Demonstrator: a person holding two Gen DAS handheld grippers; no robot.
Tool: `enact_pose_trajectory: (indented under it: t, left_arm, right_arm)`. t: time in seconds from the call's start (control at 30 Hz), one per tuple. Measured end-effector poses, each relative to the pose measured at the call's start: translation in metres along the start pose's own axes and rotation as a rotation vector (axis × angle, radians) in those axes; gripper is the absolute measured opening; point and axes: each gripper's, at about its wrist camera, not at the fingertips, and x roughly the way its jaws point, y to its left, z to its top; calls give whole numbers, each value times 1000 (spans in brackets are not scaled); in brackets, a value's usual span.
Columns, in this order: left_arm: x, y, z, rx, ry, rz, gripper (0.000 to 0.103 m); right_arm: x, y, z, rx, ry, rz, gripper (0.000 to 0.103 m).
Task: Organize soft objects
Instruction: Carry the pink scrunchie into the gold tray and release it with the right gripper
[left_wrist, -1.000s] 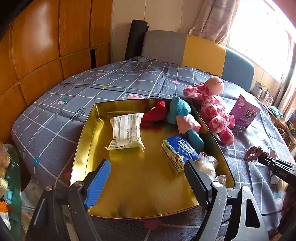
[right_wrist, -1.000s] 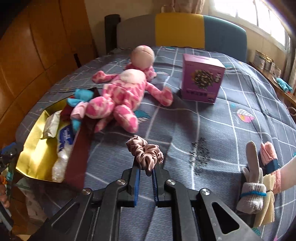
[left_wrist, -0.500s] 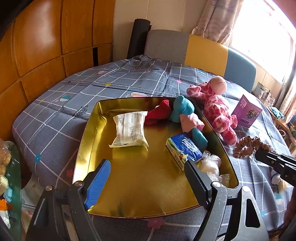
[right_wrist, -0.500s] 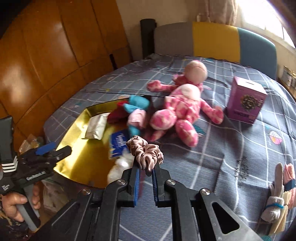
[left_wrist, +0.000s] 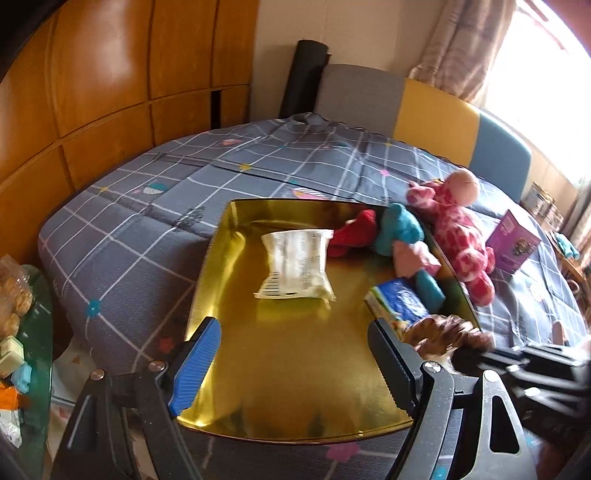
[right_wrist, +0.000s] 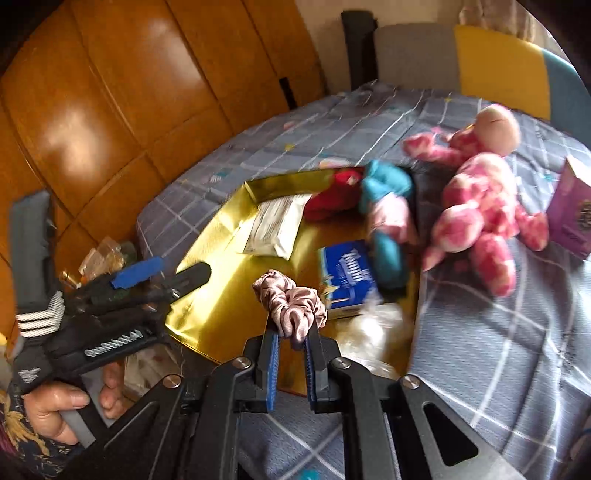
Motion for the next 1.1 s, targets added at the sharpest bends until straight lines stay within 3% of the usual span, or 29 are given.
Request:
enact_pose_trajectory:
  t: [0.13,0.23,0.33,0.63,1.1]
  left_arm:
    - [5,8,0,-17,10,12,82]
    - [8,9,-2,-17,20,11,82]
    - [12,9,-4,-13,32,6,82]
    - [11,3,-4,-4,27,1,82]
    - [0,-9,-5,26,8,-26,82]
  right_arm:
    - [35,-2,4,17,87,28,13]
    - [55,-8,4,37,121,-36,18]
    - [61,-14,3,70,130,-41,24]
    - [51,-11,0,47,96,-75,35]
    - [27,-11,-6,57,38,-125,41]
